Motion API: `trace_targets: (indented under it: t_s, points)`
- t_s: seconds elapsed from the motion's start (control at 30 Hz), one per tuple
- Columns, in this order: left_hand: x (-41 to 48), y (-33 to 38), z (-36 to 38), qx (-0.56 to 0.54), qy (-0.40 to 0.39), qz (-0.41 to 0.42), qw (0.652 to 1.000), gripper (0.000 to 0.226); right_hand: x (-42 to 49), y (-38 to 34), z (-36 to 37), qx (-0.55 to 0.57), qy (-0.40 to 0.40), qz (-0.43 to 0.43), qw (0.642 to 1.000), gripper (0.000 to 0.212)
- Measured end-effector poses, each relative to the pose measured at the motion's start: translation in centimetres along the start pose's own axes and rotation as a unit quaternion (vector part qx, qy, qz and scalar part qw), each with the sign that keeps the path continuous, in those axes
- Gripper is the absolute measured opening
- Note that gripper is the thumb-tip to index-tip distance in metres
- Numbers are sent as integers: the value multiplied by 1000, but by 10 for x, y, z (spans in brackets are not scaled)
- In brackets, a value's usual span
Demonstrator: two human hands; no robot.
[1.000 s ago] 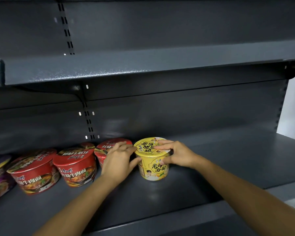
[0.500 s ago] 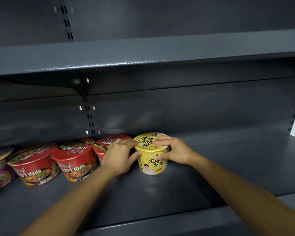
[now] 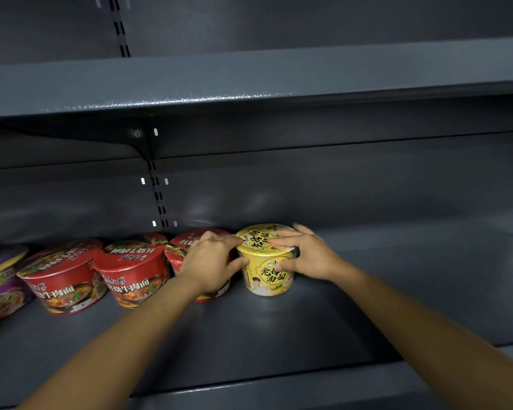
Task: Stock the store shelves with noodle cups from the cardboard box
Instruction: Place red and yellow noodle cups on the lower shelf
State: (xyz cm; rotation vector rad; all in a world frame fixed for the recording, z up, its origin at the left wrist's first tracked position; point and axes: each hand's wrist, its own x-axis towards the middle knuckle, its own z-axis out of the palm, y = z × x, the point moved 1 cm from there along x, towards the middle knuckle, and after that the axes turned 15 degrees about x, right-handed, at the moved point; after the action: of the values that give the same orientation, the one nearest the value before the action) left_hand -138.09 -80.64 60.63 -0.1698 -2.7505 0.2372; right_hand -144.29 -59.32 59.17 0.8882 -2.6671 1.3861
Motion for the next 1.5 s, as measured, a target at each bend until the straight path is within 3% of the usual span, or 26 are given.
trace_targets:
  t_s: [1.17,1.5]
  points:
    - [-3,5,-1,60,-29,21,998,68,2,-6,-5,-101,-18,-33,994,66]
    - [7,21,-8,83,-16,31,996,60,-4,-7,-14,-140,-14,-31,990,67]
